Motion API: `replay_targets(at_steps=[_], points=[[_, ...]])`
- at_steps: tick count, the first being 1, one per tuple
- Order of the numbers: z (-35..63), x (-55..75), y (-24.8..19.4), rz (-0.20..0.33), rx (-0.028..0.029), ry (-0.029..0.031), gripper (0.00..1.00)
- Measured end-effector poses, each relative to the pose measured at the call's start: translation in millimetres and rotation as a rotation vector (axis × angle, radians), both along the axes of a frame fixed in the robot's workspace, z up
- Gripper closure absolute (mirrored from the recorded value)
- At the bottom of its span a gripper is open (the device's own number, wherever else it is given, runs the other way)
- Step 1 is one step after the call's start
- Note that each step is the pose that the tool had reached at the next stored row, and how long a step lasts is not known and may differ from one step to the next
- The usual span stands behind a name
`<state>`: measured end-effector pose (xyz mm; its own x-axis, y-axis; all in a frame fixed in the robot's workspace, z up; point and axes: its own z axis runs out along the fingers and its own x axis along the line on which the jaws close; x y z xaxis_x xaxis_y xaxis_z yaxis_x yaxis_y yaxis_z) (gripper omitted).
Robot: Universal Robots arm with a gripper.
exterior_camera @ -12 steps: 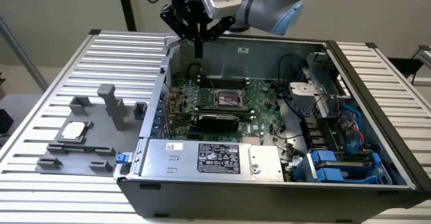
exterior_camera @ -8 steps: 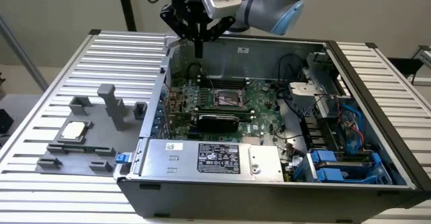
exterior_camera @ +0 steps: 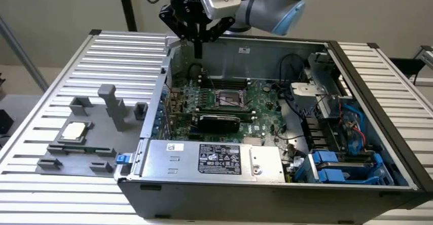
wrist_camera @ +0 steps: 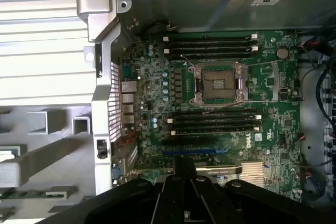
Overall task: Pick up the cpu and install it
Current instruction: 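Reach for the cpu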
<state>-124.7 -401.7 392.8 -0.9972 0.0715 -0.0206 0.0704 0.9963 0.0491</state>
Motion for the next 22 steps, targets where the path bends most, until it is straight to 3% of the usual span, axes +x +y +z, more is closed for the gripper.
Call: replay_targets(at_steps=[5, 9, 14, 22], points=[[-0.1, -20.1, -12.9, 0.0, 0.0008, -0.0001, 0.89], [-0.2, -38.2, -19.0, 0.0, 0.001, -0.0001, 0.89], [-0.3, -60.6, -23.2, 0.0, 0.001, -0.0001, 0.89], [-0.6, -97.1, -26.5, 0.0, 0.0009, -0.0001, 0.89]])
